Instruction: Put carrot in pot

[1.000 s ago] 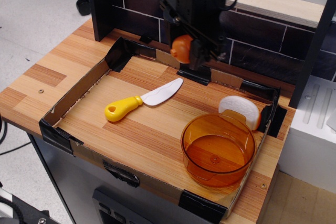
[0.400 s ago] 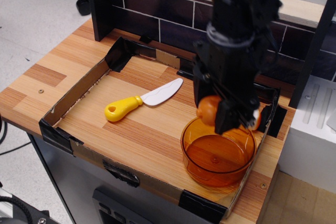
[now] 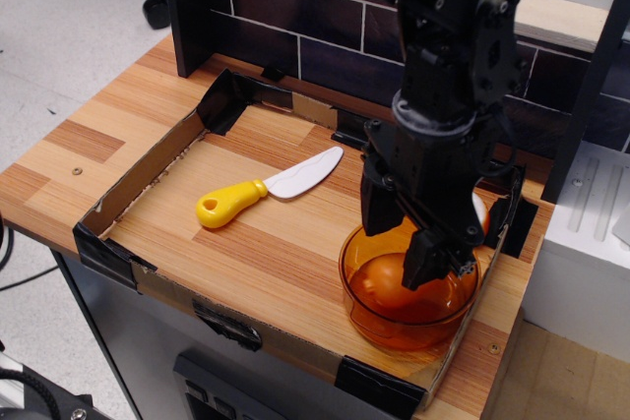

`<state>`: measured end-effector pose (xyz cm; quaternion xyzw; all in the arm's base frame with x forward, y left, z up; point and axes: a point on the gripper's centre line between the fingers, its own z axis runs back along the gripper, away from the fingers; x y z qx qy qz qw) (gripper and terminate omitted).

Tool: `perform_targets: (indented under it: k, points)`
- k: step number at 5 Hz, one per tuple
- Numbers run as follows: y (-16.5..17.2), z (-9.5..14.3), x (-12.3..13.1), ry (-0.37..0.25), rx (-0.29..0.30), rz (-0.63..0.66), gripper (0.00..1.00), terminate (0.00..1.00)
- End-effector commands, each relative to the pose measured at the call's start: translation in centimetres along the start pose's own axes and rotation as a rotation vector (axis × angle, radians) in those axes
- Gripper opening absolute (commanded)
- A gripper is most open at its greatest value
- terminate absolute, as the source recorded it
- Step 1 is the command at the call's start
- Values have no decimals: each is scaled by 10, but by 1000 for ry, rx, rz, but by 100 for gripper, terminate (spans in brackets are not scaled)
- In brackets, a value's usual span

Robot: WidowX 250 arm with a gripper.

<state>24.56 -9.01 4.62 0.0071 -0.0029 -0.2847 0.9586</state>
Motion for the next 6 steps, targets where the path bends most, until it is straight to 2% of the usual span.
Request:
perform_targets:
  k: [1,2,3,5,6]
  points:
    - [5,25,-6,-56,-5,2,100,0]
    - [16,52,-4,-114,8,39,100,0]
    - [32,80,-5,-165,54,85,100,0]
    - [32,80,-5,-165,54,85,100,0]
    - [32,80,-5,-165,54,85,100,100]
